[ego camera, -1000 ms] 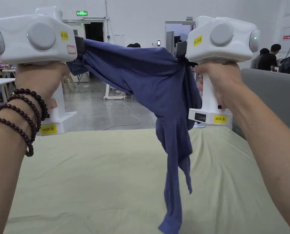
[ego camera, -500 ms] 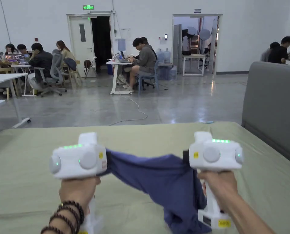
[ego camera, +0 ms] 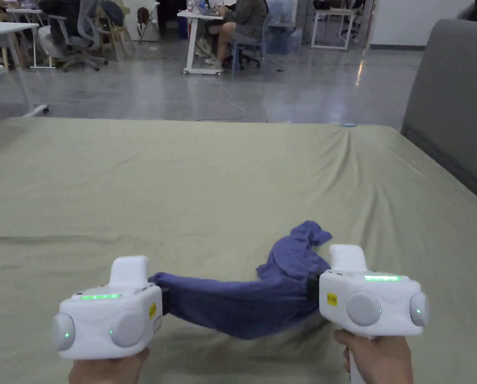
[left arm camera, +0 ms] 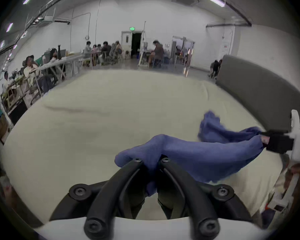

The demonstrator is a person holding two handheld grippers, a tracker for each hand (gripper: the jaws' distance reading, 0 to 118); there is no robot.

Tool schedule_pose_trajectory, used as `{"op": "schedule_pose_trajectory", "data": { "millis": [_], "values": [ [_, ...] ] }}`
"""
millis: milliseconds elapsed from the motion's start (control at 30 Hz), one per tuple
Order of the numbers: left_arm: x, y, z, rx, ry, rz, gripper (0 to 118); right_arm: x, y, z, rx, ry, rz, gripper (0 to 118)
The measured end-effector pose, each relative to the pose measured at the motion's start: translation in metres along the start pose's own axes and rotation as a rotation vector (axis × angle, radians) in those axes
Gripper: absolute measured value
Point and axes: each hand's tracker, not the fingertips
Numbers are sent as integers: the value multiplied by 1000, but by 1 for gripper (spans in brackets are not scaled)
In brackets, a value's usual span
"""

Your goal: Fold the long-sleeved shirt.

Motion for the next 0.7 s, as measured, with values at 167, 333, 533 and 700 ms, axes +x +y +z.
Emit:
{"op": "schedule_pose_trajectory", "data": {
  "millis": [167, 333, 533, 700],
  "values": [
    [-5, -80, -9, -167, 7, 32, 4, 12, -76, -10, -153, -21, -74, 7],
    [-9, -87, 2, -138, -17, 47, 13, 24, -75, -3, -165, 12, -111, 23],
    [-14, -68, 49, -32, -68, 82, 118, 32, -47, 62, 27, -28, -65, 114],
    [-18, -46, 59, 4, -91, 132, 0, 39, -36, 71, 12, -54, -98, 0]
  ]
}}
